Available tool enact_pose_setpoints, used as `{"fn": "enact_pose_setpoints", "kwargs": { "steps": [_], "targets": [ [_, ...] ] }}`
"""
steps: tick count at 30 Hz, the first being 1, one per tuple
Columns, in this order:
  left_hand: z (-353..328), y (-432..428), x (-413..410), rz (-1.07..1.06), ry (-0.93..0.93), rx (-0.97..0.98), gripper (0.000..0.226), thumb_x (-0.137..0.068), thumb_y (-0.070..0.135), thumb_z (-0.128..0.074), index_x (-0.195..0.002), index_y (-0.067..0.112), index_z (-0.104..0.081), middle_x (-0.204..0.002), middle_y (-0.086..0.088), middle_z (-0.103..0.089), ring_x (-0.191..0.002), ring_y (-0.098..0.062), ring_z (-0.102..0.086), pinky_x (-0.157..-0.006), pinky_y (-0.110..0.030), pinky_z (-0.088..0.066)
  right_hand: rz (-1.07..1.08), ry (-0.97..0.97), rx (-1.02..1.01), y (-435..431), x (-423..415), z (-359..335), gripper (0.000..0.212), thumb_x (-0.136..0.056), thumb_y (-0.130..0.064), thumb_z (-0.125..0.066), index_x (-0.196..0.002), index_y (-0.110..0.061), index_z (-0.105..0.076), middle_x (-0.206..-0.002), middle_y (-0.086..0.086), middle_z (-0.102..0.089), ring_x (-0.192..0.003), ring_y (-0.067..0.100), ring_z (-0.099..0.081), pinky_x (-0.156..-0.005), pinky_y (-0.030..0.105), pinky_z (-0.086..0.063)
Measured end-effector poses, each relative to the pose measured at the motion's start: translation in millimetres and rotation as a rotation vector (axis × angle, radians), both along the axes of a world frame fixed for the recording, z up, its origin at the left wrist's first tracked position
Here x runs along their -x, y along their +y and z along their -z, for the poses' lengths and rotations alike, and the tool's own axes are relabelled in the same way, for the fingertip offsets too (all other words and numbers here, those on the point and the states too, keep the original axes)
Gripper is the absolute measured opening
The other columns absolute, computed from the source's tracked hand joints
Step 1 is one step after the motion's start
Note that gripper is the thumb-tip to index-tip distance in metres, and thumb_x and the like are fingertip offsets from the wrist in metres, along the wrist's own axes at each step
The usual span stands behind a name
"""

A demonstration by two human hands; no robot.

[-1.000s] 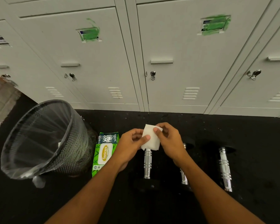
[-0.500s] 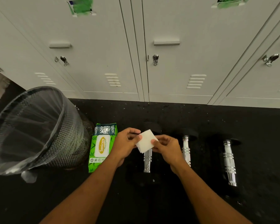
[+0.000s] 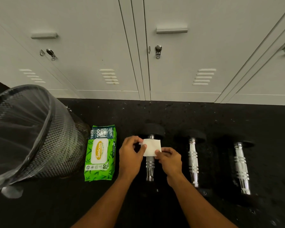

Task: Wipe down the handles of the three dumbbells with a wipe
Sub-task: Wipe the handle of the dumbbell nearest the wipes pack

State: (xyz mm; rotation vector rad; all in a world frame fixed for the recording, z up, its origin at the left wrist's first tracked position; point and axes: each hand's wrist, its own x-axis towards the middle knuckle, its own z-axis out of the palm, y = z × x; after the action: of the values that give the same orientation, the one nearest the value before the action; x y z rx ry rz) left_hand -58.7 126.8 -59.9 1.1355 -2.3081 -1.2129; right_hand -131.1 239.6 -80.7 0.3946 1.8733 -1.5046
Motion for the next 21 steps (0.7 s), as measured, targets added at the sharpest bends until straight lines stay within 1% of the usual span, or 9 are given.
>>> {"fn": "enact_pose_setpoints", "kwargs": {
  "steps": [2, 4, 6, 9, 12, 14, 16, 17, 21],
  "targets": [
    [-1.2, 3.2, -4.9, 0.123, -0.058, 0.196, 0.015, -0.085, 0.019, -0.071, -0.099, 0.023, -0.065, -0.122, 0.013, -0.049, -0.113, 0.000, -0.048, -0.095, -0.015, -0.038, -0.020, 0.036, -0.005, -0.2, 0.9, -1.4, 0.014, -0.083, -0.018, -0.075, -0.091, -0.020, -0.063, -0.088, 0.002, -0.072, -0.082, 0.015, -0.069, -0.073, 0.031, -0.057],
    [0.6, 6.3, -5.6, 0.232, -0.073, 0.220, 0.017, -0.088, 0.023, -0.068, -0.105, 0.023, -0.066, -0.124, 0.011, -0.048, -0.115, -0.003, -0.049, -0.097, -0.019, -0.041, -0.072, 0.093, -0.023, 1.0, 0.5, -5.0, 0.014, -0.083, -0.021, -0.075, -0.092, -0.021, -0.063, -0.094, -0.001, -0.069, -0.081, 0.010, -0.067, -0.064, 0.018, -0.051],
    [3.1, 8.3, -4.4, 0.294, -0.104, 0.184, 0.023, -0.089, 0.026, -0.066, -0.112, 0.023, -0.065, -0.124, 0.010, -0.051, -0.113, -0.006, -0.053, -0.096, -0.022, -0.045, -0.205, 0.168, -0.068, 6.0, -1.9, -10.5, 0.021, -0.084, -0.024, -0.074, -0.102, -0.021, -0.063, -0.098, -0.004, -0.066, -0.080, 0.001, -0.063, -0.057, 0.008, -0.045],
    [7.3, 7.3, -1.1, 0.396, -0.145, 0.224, 0.030, -0.092, 0.026, -0.063, -0.121, 0.023, -0.065, -0.126, 0.007, -0.052, -0.113, -0.009, -0.055, -0.093, -0.020, -0.045, -0.489, 0.353, -0.137, 24.5, -11.3, -26.5, 0.042, -0.082, -0.037, -0.073, -0.119, -0.027, -0.057, -0.112, -0.008, -0.058, -0.094, 0.002, -0.058, -0.072, 0.012, -0.046],
    [9.6, 4.6, 1.2, 0.464, -0.188, 0.242, 0.031, -0.094, 0.027, -0.060, -0.125, 0.025, -0.064, -0.130, 0.003, -0.052, -0.115, -0.015, -0.056, -0.095, -0.032, -0.049, -0.825, 0.553, -0.218, 50.6, -25.7, -57.6, 0.066, -0.073, -0.065, -0.063, -0.131, -0.043, -0.042, -0.122, -0.019, -0.040, -0.109, 0.002, -0.043, -0.089, 0.024, -0.044],
    [11.6, 4.5, 2.5, 0.481, -0.200, 0.279, 0.029, -0.094, 0.029, -0.059, -0.123, 0.027, -0.066, -0.130, 0.000, -0.053, -0.112, -0.019, -0.058, -0.092, -0.039, -0.051, -1.093, 0.595, -0.233, 64.3, -32.7, -74.3, 0.074, -0.071, -0.074, -0.057, -0.136, -0.048, -0.035, -0.130, -0.021, -0.033, -0.118, 0.004, -0.033, -0.095, 0.028, -0.041],
    [11.2, 5.5, 2.4, 0.501, -0.237, 0.347, 0.031, -0.095, 0.034, -0.057, -0.125, 0.029, -0.064, -0.132, 0.001, -0.050, -0.112, -0.017, -0.055, -0.092, -0.037, -0.051, -1.362, 0.591, -0.257, 70.9, -38.8, -78.8, 0.077, -0.074, -0.068, -0.061, -0.141, -0.050, -0.026, -0.141, -0.018, -0.026, -0.128, 0.008, -0.025, -0.100, 0.034, -0.040],
    [10.9, 5.7, 1.9, 0.514, -0.257, 0.361, 0.035, -0.095, 0.037, -0.056, -0.129, 0.030, -0.062, -0.135, 0.002, -0.048, -0.115, -0.015, -0.053, -0.095, -0.035, -0.050, -1.430, 0.603, -0.280, 72.2, -40.8, -78.1, 0.077, -0.078, -0.061, -0.063, -0.143, -0.049, -0.022, -0.146, -0.015, -0.023, -0.131, 0.011, -0.023, -0.101, 0.036, -0.040],
    [14.4, 3.1, -0.6, 0.554, -0.290, 0.326, 0.046, -0.092, 0.041, -0.060, -0.137, 0.029, -0.054, -0.140, 0.004, -0.040, -0.123, -0.012, -0.046, -0.103, -0.029, -0.044, -1.484, 0.766, -0.320, 70.0, -44.2, -70.0, 0.072, -0.092, -0.035, -0.059, -0.148, -0.044, -0.015, -0.151, -0.006, -0.021, -0.133, 0.017, -0.023, -0.097, 0.032, -0.044]
  ]
}}
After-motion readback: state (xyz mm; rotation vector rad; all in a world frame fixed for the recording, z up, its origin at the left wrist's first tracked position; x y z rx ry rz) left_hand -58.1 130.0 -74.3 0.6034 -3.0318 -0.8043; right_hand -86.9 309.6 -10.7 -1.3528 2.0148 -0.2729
